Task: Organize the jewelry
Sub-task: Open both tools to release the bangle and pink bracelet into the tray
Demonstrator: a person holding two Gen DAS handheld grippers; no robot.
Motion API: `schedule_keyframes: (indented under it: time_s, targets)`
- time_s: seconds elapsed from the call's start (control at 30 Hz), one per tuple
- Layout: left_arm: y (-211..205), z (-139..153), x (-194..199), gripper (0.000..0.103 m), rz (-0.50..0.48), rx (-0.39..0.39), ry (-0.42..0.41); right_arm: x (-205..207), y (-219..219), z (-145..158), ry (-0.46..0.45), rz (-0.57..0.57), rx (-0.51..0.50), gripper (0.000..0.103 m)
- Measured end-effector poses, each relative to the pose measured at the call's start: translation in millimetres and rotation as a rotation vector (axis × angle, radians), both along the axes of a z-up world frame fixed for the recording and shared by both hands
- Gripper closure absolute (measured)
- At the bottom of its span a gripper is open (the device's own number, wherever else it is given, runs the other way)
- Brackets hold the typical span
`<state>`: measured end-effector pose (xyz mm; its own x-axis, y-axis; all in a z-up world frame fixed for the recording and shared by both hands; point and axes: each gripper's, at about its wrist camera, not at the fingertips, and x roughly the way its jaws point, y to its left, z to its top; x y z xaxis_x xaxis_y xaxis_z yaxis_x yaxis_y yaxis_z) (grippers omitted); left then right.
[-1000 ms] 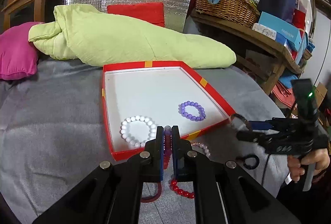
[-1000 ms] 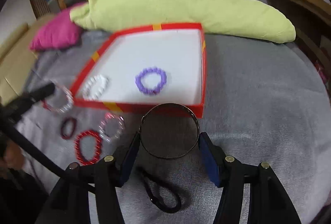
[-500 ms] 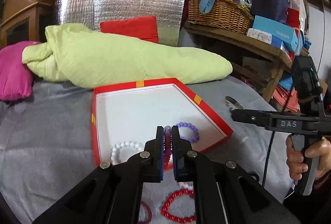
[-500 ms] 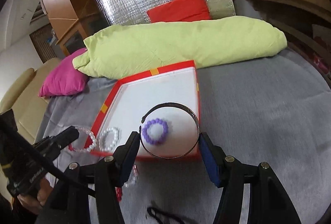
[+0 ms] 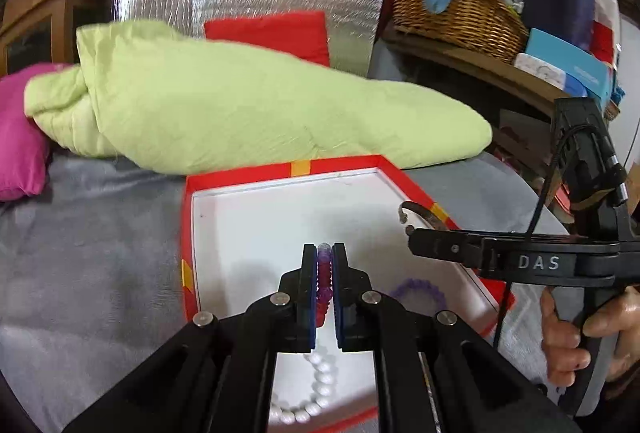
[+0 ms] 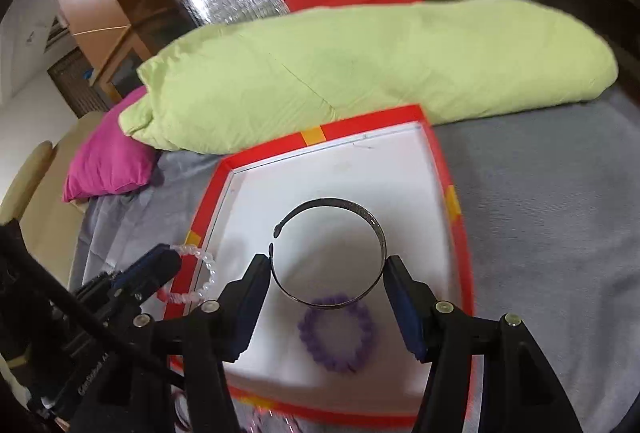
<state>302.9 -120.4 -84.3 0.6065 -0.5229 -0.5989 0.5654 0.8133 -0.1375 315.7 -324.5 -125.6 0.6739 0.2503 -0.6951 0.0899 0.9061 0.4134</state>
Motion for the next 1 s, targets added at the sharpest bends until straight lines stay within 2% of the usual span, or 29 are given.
schedule_keyframes:
  time_s: [0.33,0.4,0.43,0.47,0.53,0.63,0.73,0.83,1.0]
  targets:
    - [-6,-21,39,0.096,0.019,0.014,0.103,45,0,-26,0.093,-0.026,0.023,0.039]
    - [-8,-25,40,0.09,0.024,0.033,0.117,46,-7,-27,0.091,-0.042,0.067,0.037]
    - [-9,-26,39,0.081,0.025,0.049,0.115,45,-9,-27,0.089,-0.042,0.086,0.037]
    - [-9,-25,38,0.068,0.028,0.057,0.108,44,-11,-27,0.087,-0.04,0.103,0.037]
    - [-9,-21,32,0.053,0.043,0.076,0.073,41,-13,-24,0.077,-0.037,0.117,0.037]
    - [-6,-11,23,0.052,0.044,0.086,0.032,31,-14,-15,0.048,-0.044,0.094,0.037]
    - [-3,-1,12,0.039,0.072,0.123,-0.024,20,-19,-6,0.016,-0.061,0.072,0.038]
    - [3,3,2,0.038,0.116,0.177,-0.057,8,-26,0,0.004,-0.082,0.054,0.047]
    - [21,8,-15,0.038,0.171,0.219,-0.074,-17,-33,9,0.001,-0.082,0.029,0.047]
